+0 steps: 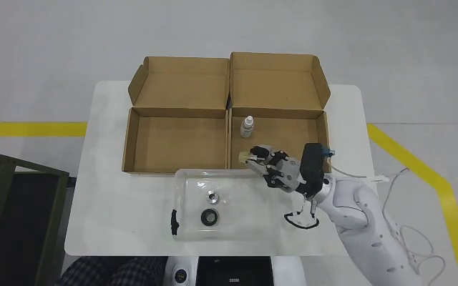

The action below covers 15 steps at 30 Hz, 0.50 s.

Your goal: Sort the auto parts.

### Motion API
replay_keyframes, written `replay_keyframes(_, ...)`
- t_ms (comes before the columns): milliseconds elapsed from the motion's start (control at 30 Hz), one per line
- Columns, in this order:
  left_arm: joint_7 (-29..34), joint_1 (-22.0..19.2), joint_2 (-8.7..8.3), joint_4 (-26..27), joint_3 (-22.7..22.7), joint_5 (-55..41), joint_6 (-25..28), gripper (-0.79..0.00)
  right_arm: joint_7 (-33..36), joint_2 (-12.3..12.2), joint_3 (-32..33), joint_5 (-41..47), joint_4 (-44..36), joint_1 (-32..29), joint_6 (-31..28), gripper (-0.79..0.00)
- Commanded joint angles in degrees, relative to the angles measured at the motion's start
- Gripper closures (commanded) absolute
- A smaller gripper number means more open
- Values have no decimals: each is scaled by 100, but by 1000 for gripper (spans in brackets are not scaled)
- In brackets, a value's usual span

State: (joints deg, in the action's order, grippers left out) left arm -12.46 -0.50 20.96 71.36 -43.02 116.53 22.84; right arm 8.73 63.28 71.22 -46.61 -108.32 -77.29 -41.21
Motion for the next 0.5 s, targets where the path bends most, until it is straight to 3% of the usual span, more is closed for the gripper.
replay_keyframes(0,0,0,0,0,0,0,0,-785,311,-1,-19,66,-21,46,237,0)
replay_keyframes(467,0,0,0,0,0,0,0,-785,1944,-14,-24,-163,3,527,1535,0)
